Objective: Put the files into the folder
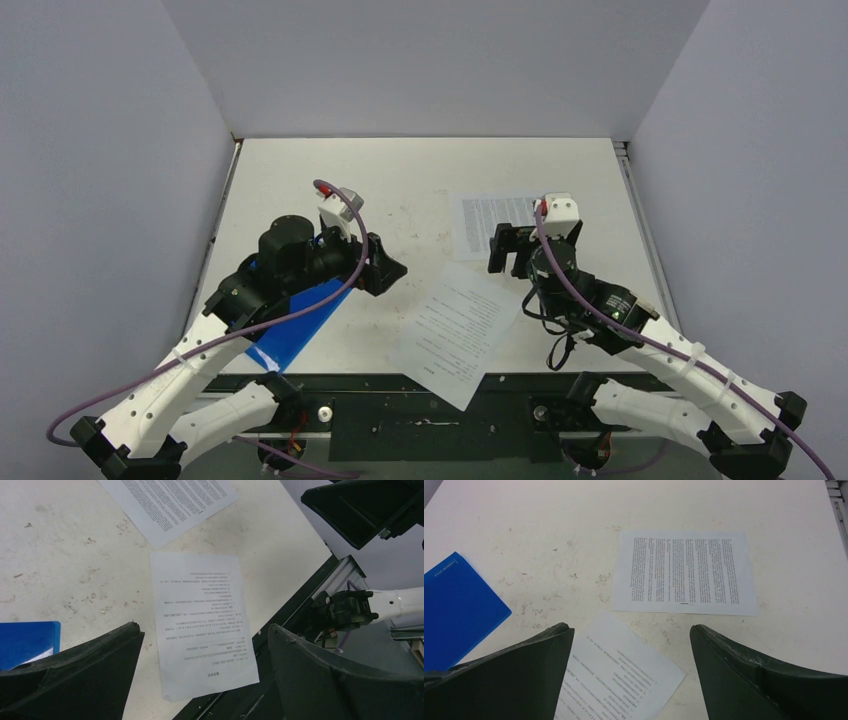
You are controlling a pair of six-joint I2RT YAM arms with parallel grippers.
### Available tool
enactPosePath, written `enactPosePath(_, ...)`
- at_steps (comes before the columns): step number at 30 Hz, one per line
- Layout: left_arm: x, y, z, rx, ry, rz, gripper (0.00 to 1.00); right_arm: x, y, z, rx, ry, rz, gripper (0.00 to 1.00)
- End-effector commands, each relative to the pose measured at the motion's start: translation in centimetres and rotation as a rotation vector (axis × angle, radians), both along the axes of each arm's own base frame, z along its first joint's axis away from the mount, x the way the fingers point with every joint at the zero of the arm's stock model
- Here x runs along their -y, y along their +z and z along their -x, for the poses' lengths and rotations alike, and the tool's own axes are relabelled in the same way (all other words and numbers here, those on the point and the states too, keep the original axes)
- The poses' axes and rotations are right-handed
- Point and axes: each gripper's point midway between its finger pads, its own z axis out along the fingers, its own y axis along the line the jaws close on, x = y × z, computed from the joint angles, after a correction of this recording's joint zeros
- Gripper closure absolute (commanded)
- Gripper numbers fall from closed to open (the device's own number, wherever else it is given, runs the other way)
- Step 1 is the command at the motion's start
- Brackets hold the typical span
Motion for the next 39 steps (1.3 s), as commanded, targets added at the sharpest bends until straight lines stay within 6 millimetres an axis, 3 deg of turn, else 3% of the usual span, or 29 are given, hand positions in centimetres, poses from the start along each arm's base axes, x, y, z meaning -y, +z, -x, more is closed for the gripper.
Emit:
enactPosePath(1, 0.6, 1.1, 1.3, -0.026, -0.044, 0.074, 0.04, 1.9, 1.4, 0.6, 0.016, -0.048, -0.005, 0.10)
enactPosePath(7, 0.6, -1.4, 1.0, -0.114, -0.002, 0.054, 0.04, 2.6, 0.2, 1.6, -0.048, -0.056, 0.010, 0.10)
enactPosePath(11, 1.1, -3.6, 1.0, -0.189, -0.004, 0.038, 0.04, 3.1, -1.6, 2.2, -0.120, -0.078, 0.036, 0.10)
enactPosePath(22, 1.7, -10.4, 0.7, -0.352, 0.066, -0.050, 0.04, 3.1, -9.3, 3.5, -0.313, -0.136, 0.065, 0.10)
enactPosePath(29, 3.7, -14.6, 1.1, -0.438, 0.070, -0.097, 0.04, 2.4, -15.2, 4.3, -0.460, -0.140, 0.040, 0.10)
enactPosePath(39, 5.7, -20.6, 0.9, -0.546, 0.078, -0.169, 0.03, 2.2, -20.6, 4.9, -0.609, -0.119, -0.064, 0.10)
